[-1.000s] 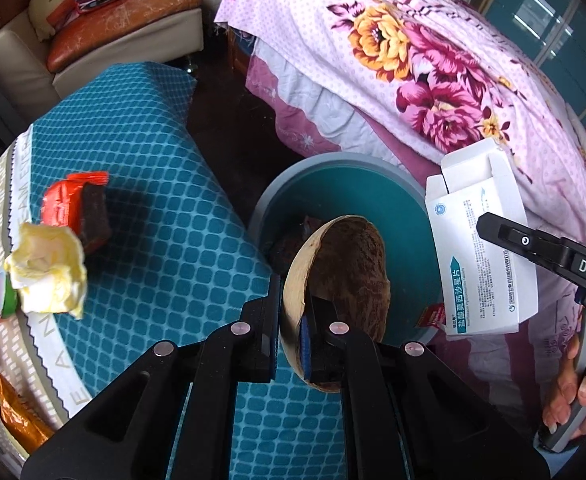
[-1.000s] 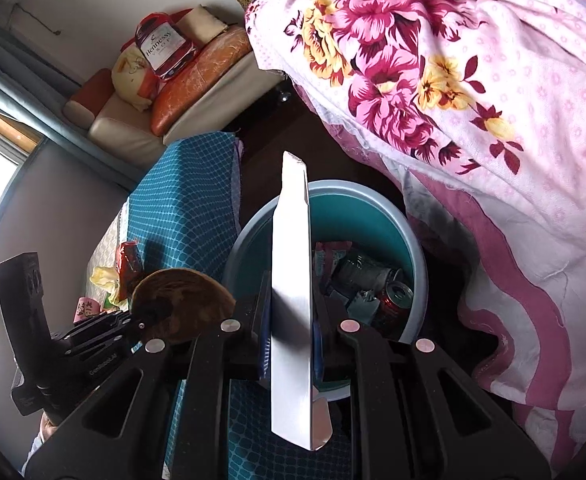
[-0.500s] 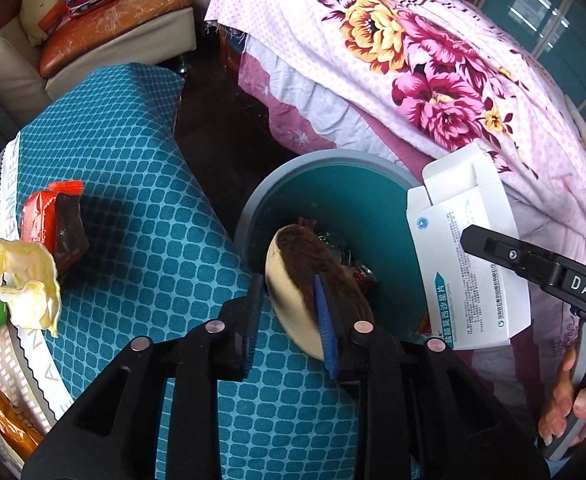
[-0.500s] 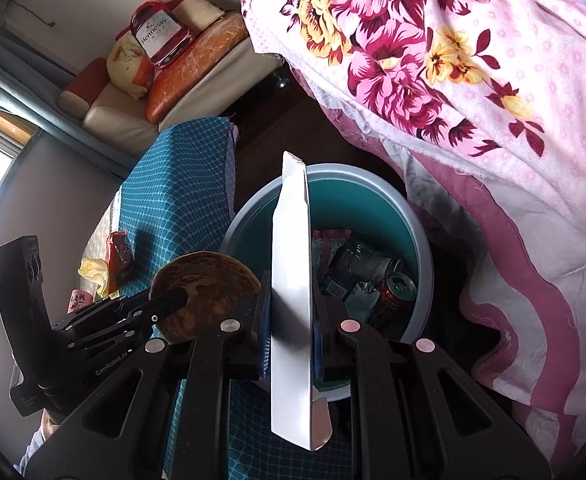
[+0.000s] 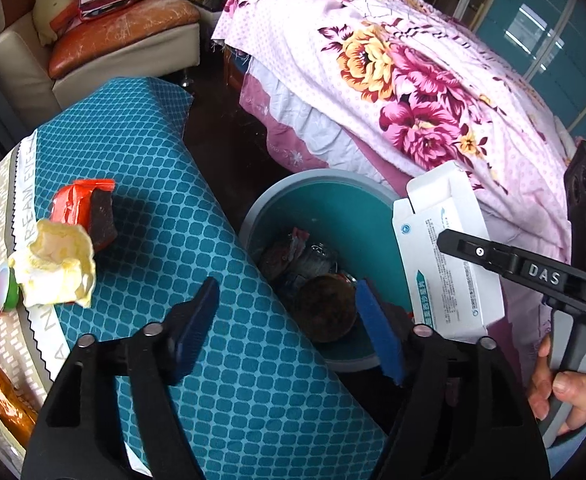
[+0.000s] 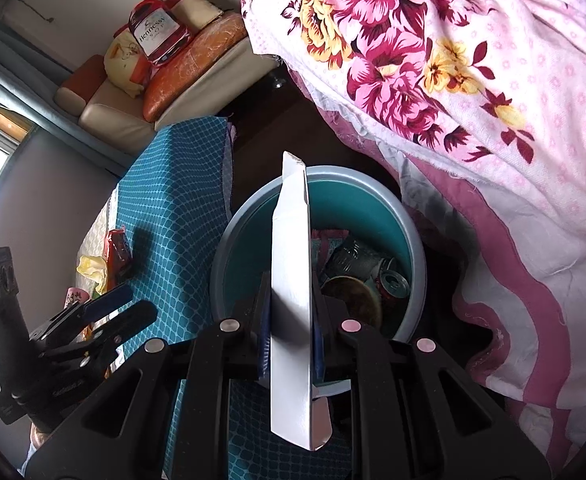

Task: Collect trash
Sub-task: 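Open both tools to drop the shell and box into the wastebasket, then grasp the orange-cream snack packet with the left tool while the right tool grasps the yellow tissue wrapper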

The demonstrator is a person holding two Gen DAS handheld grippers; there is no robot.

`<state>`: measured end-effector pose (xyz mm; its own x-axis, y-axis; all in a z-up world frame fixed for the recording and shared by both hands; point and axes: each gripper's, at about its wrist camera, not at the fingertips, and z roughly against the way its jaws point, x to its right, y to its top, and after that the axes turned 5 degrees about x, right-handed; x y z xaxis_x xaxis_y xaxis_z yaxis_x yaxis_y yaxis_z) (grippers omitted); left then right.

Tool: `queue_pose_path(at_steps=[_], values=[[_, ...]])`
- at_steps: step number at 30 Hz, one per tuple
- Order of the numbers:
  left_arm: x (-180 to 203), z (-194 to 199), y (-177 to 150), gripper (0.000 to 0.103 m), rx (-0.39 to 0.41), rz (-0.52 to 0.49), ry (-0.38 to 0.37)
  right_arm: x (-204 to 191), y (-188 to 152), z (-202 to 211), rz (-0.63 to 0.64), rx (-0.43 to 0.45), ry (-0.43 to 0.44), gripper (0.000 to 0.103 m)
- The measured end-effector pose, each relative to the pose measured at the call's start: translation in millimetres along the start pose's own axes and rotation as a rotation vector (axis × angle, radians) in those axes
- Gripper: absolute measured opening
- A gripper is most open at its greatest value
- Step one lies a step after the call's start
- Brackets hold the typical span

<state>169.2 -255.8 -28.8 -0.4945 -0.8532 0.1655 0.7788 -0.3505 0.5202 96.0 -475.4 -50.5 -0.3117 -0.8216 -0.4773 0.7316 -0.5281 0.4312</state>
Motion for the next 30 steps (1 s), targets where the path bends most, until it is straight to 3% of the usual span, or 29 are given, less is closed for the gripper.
queue_pose_path(at_steps=[3,8,10,16,30], values=[[-3,9,-5,0.085,0.009,0.009,-0.004,-2,2,0,0.006,0.001,-0.015,0.018],[-8,20,-12,0.087,0.011,0.017,-0.016,-3,5,-3,0.007,-0.003,-0.043,0.023],[-10,24,-15,0.088,0.012,0.018,-0.022,-4,5,-4,-0.001,-0.006,-0.041,0.043],[-17,36,-25,0.091,0.020,0.031,-0.023,-14,2,-1,0.000,-0.018,-0.051,0.075],[-57,74,-69,0.092,0.029,0.120,-0.020,-55,-24,22,0.040,-0.044,-0.062,0.081]])
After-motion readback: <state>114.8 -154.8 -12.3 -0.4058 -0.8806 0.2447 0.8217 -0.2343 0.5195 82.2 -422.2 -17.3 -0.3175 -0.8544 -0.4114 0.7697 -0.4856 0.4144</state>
